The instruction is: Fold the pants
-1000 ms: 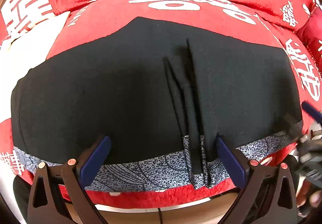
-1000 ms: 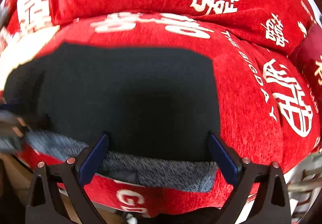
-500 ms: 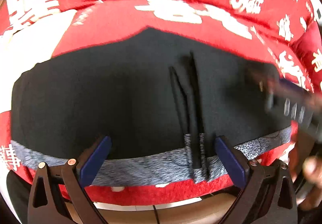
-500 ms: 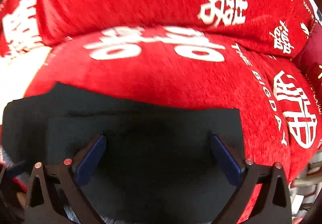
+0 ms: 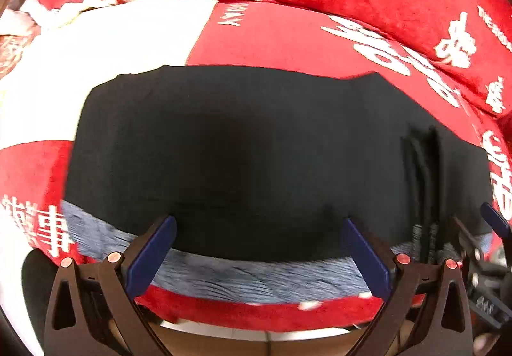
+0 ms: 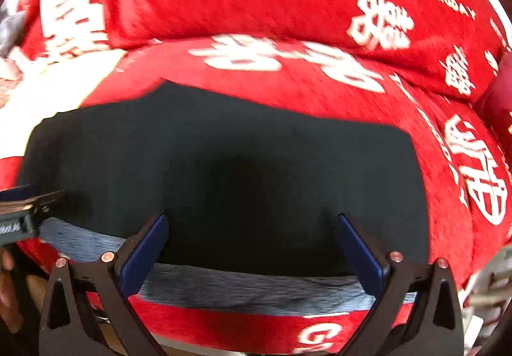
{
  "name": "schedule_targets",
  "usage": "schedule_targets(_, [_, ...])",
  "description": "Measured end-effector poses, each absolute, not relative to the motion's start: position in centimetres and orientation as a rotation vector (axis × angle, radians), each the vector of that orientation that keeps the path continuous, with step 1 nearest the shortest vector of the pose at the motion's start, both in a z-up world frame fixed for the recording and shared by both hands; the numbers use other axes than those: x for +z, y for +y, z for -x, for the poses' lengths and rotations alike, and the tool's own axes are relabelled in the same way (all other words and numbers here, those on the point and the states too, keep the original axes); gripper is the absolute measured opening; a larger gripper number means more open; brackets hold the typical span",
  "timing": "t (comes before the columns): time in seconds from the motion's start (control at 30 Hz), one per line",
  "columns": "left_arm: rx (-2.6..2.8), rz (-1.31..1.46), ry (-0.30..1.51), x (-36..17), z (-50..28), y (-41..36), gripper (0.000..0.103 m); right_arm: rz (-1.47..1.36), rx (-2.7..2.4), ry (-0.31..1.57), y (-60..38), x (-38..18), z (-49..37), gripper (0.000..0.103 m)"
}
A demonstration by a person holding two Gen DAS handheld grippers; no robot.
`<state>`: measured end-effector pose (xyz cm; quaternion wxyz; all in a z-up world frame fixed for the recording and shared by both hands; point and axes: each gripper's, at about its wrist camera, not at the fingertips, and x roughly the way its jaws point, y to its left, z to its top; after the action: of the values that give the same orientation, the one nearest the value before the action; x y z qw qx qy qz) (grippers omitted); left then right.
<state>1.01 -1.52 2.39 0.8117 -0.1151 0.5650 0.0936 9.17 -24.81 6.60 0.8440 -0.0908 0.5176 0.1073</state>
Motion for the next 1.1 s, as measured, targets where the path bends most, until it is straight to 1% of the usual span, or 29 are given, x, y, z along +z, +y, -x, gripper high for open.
schedule_targets(0.07, [0.231, 0.228, 1.254, 0.9, -1.3, -0.5, 0.103, 0.265, 0.245, 1.181, -23.1, 4.4, -9.4, 0.103])
schedule_targets(0.17, [0.22, 0.276, 1.218, 1.6, -0.7, 1.2, 0.103, 0.279, 0.254, 1.114, -21.6, 5.6, -9.0, 0.103])
schedule_targets(0.23, [0.203, 0.312, 1.159, 2.6, 0.1, 2.4, 0.103, 0.276, 0.309, 1.064, -20.2, 6.9, -8.9, 0.103])
schedule_targets(0.3, [0.238, 0.298, 1.124, 3.1, 0.7, 3.6, 0.103, 0.299, 0.359, 1.032, -18.4, 7.7, -9.1, 0.103])
schedule_targets(0.4, [0.302, 0.306, 1.16, 1.8, 0.6, 6.1, 0.103, 0.381, 0.435, 1.001, -14.8, 7.4, -10.2, 0.103])
schedule_targets(0.43, [0.311, 0.334, 1.185, 1.0, 0.7, 7.1, 0.103, 0.386, 0.453, 1.012, -13.9, 7.0, -10.5, 0.103])
schedule_targets(0.5, [0.279, 0.392, 1.177, 0.5, 1.3, 8.1, 0.103, 0.365, 0.472, 1.076, -13.0, 5.5, -12.2, 0.103])
schedule_targets(0.57, [0.276, 0.351, 1.168, 0.5, 1.3, 8.0, 0.103, 0.356, 0.458, 1.162, -12.3, 3.2, -14.6, 0.103])
schedule_targets(0.63, [0.273, 0.333, 1.158, 0.3, 1.6, 8.2, 0.103, 0.324, 0.476, 1.162, -12.0, 3.0, -16.2, 0.103])
schedule_targets(0.7, [0.267, 0.335, 1.156, 0.3, 1.4, 7.9, 0.103, 0.253, 0.477, 1.22, -12.5, 2.7, -17.7, 0.103])
schedule_targets(0.77, [0.256, 0.329, 1.155, 0.3, 1.3, 7.7, 0.103, 0.261, 0.431, 1.26, -12.3, 2.8, -18.6, 0.103])
schedule_targets(0.97, [0.213, 0.318, 1.143, 0.4, 1.5, 8.0, 0.103, 0.279, 0.597, 1.179, -9.4, 5.7, -17.9, 0.103])
schedule_targets(1.1, [0.192, 0.317, 1.144, 0.4, 1.6, 8.3, 0.103, 0.426, 0.792, 1.18, -4.6, 5.5, -18.2, 0.103])
